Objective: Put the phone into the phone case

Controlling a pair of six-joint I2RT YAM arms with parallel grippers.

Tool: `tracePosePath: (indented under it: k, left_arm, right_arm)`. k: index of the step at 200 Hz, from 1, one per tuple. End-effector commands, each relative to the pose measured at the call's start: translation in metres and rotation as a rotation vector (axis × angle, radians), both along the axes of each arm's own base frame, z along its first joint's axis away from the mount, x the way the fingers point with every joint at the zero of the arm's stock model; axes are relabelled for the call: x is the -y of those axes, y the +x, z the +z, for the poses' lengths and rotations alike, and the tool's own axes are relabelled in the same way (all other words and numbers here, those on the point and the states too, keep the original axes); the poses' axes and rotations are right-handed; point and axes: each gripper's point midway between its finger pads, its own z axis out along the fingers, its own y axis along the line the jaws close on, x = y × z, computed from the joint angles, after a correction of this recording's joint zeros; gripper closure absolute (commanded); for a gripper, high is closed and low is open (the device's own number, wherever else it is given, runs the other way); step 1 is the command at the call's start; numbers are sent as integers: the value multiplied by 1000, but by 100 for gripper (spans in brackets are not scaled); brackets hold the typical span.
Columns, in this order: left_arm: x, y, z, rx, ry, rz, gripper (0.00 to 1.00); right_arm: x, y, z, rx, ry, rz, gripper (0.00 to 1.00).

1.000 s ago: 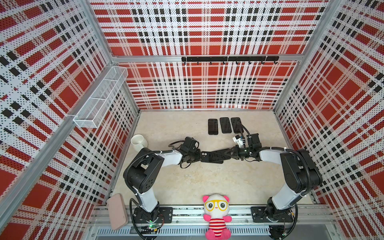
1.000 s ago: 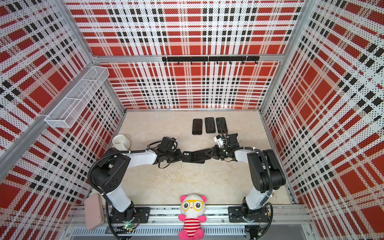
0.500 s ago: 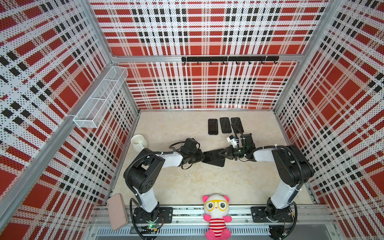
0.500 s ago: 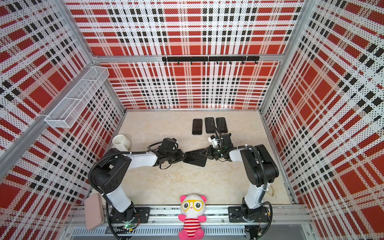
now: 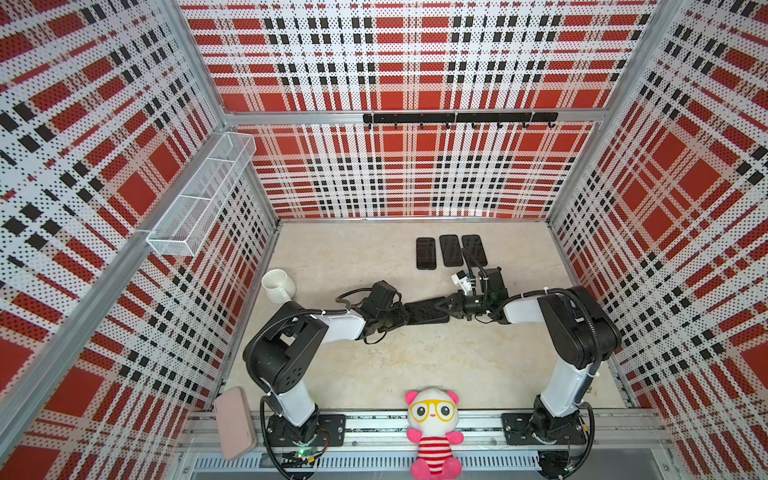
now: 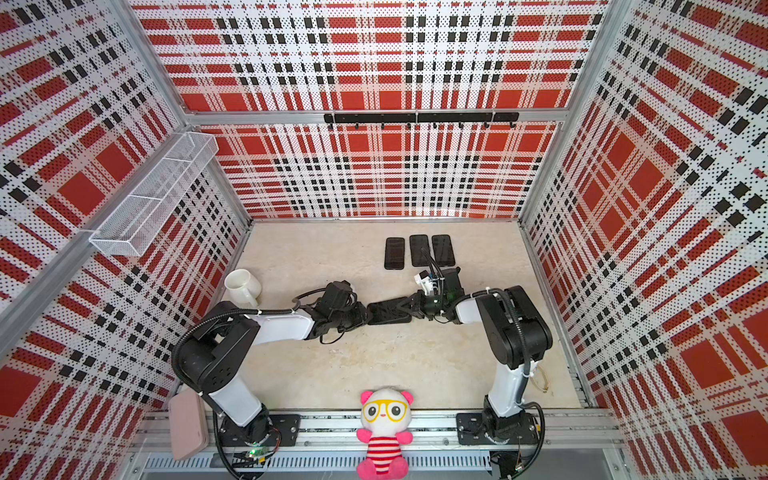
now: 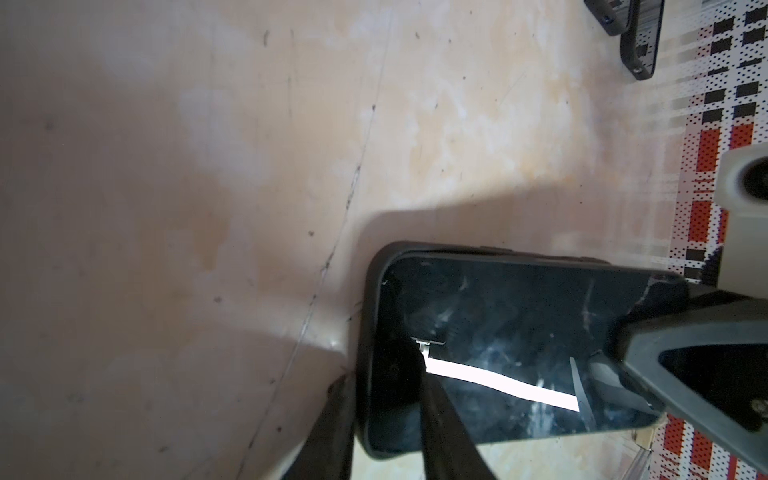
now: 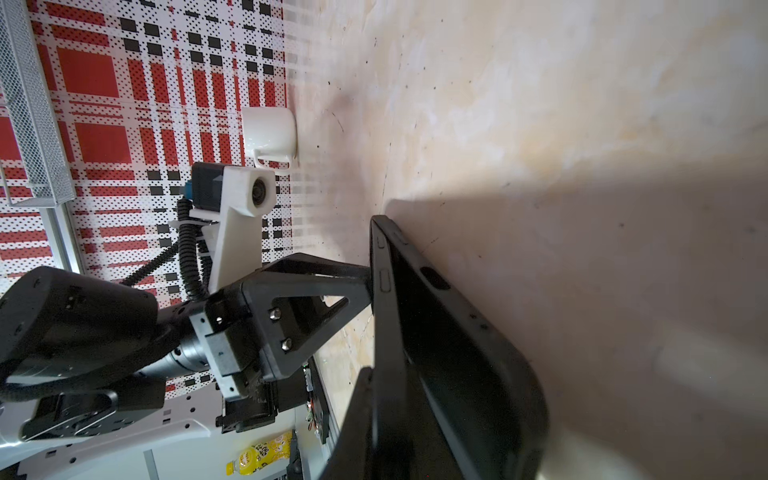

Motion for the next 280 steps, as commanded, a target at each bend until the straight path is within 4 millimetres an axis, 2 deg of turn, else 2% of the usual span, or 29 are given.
tracePosePath:
  k: [1, 65, 113, 205, 280]
  left_arm:
    - [49, -22, 34, 25, -161, -153, 71]
    - [34, -16, 7, 9, -30, -149, 78]
    - [32, -15, -2, -1, 4, -153, 80]
    - [32, -10, -3, 8, 5, -163, 80]
    - [35, -4, 3, 20, -1, -164, 80]
  right_arm:
    - [2, -19, -45, -91, -127, -17, 92]
    - [11, -10, -37, -43, -286, 49, 76]
    - [21, -3, -25, -4, -403, 89, 68]
    - [53, -1, -20, -9, -647, 106, 58]
    - [78, 7, 2, 40, -804, 81, 51]
